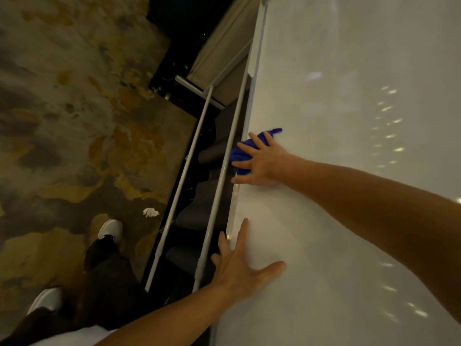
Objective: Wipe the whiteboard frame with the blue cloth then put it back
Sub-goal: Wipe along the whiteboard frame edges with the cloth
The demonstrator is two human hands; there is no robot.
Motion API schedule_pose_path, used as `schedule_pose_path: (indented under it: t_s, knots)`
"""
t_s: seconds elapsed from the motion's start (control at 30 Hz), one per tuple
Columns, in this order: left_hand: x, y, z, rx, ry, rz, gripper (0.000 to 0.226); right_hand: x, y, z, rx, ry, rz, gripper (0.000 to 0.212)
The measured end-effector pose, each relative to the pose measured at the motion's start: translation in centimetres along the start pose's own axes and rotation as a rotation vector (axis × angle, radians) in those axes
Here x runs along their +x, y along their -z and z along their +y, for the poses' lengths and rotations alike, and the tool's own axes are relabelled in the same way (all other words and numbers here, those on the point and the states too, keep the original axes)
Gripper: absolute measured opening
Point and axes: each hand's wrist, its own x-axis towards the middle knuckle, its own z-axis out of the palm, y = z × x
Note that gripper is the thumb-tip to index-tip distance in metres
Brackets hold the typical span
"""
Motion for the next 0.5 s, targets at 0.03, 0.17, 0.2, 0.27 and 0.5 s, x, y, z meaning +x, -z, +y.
schedule_pose_path:
  t_s: [0.03, 0.17, 0.2, 0.27, 0.5]
  knots:
    - [1.3, 0.5, 0.7, 0.012, 0.006, -0.007, 0.126, 0.8, 0.5, 0.9, -0.007, 0.003, -0.002, 0.083]
    - [4.4, 2.3, 3.0, 0.062, 0.038, -0.037, 0.142, 0.5, -0.2, -1.5, 0.069, 0.371, -0.083, 0.069]
    - [5.1, 2.8, 3.4, 0.078, 0.055, -0.039, 0.147, -0.1, -0.5, -2.1, 0.092, 0.481, -0.092, 0.063]
    - [5.8, 3.4, 4.3, 0.080, 0.069, -0.040, 0.146, 0.2, -0.1, -0.8, 0.125, 0.553, -0.081, 0.055]
    - [11.2, 8.3, 9.6, -0.105, 0.066, -0.113, 0.127, 11.8, 4.8, 13.5, 0.077, 0.042, 0.011, 0.062]
